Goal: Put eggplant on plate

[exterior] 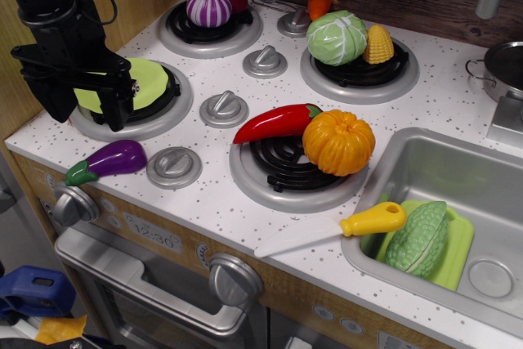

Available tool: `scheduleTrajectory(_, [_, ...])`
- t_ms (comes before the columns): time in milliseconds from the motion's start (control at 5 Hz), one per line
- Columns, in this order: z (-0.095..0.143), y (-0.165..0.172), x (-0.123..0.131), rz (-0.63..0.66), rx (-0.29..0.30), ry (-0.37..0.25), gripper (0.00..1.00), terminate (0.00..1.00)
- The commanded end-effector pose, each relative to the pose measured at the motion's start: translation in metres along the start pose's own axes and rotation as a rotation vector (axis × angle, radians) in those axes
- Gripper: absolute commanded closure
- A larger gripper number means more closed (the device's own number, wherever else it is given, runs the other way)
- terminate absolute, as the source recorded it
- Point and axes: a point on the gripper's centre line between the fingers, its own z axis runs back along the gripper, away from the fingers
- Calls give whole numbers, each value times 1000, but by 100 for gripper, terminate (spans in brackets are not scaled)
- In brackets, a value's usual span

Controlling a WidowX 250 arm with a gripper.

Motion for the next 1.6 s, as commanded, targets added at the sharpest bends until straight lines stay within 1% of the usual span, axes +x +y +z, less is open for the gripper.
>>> scheduleTrajectory(0, [0,0,0,0,0,0,0,0])
scheduleTrajectory(200, [0,1,1,-148,13,-16,0,0])
scheduleTrajectory(400, [0,-4,4,-318,72,-54,0,0])
scheduleTrajectory(600, [-8,-8,1,-466,92,-119,0,0])
scheduleTrajectory(800, [-16,-6,0,-554,90,-123,0,0])
scheduleTrajectory(1000, [-24,-3,1,-582,87,-127,0,0])
scheduleTrajectory(1400, [-35,2,4,-621,54,-138,0,0])
